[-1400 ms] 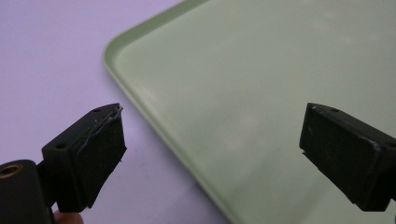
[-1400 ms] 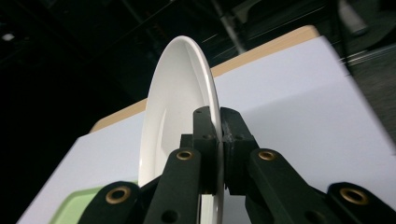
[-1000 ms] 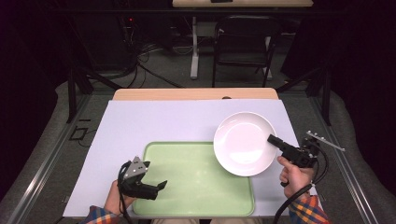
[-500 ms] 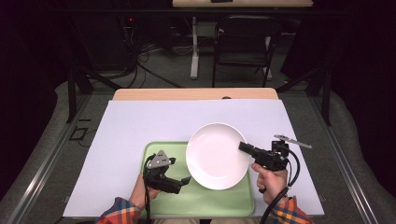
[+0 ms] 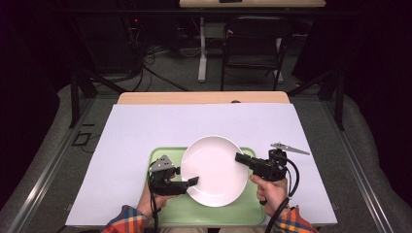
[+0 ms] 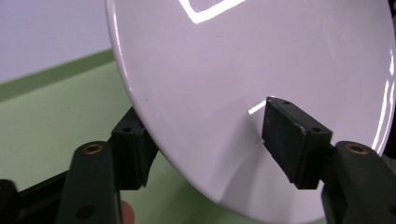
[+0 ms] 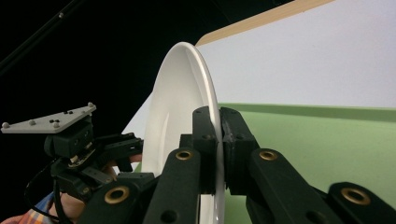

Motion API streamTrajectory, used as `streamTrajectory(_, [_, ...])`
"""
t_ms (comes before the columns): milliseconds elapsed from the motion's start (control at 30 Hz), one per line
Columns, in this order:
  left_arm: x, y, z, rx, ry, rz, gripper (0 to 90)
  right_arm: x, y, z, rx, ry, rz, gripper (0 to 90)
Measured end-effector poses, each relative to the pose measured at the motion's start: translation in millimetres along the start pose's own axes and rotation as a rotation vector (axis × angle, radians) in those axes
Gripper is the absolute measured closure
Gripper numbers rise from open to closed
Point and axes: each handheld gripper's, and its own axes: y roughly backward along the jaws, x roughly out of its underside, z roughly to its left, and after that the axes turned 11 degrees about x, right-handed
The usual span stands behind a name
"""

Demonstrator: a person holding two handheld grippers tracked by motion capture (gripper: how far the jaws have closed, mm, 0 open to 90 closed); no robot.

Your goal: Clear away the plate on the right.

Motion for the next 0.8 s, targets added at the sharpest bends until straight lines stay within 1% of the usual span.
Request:
streamTrajectory(67, [1.0,0.8,2.0,0.014,0.025,-0.011,45.9,0.4,0.1,-1.8,0.000,-0.004,-0.005,85.4])
streamTrajectory(100, [2.0,1.7,3.6,0.023,0.046,-0.021,47.7,0.9,-0.5,-3.5,-0.003,-0.003,-0.010,85.5])
streamTrajectory(167, [2.8,3.5,6.5,0.024,0.075,-0.034,51.8,2.4,-2.0,-5.9,-0.001,-0.004,-0.006,85.6])
streamTrajectory(200, [2.9,4.4,7.4,0.023,0.083,-0.039,54.3,3.3,-3.3,-7.0,0.010,0.007,-0.003,85.8])
streamTrajectory(233, [2.9,5.9,8.7,0.027,0.101,-0.046,56.6,3.9,-4.2,-8.1,0.011,0.007,-0.001,85.7])
streamTrajectory(267, [2.7,6.8,9.7,0.024,0.105,-0.047,58.7,5.1,-5.7,-10.1,0.012,-0.004,0.003,85.4])
streamTrajectory(333, [2.9,8.2,11.0,0.030,0.118,-0.054,61.8,6.6,-8.0,-12.6,0.015,-0.005,0.010,84.8])
streamTrajectory(367, [2.8,9.1,11.6,0.030,0.121,-0.054,62.7,7.0,-8.4,-13.1,0.014,-0.010,0.010,84.6])
streamTrajectory(500, [1.2,11.5,11.1,0.043,0.126,-0.063,66.6,7.5,-9.0,-14.9,0.020,-0.002,0.008,82.9])
streamTrajectory(567, [0.7,13.0,11.3,0.045,0.125,-0.066,68.0,8.2,-8.9,-15.5,0.022,-0.009,0.007,82.2])
streamTrajectory(667, [0.4,15.3,12.3,0.053,0.133,-0.079,70.4,9.2,-9.9,-15.5,0.026,0.004,0.007,81.1])
streamTrajectory(800, [-0.7,18.5,12.6,0.058,0.132,-0.085,72.8,10.2,-11.0,-14.4,0.031,0.015,0.018,79.5])
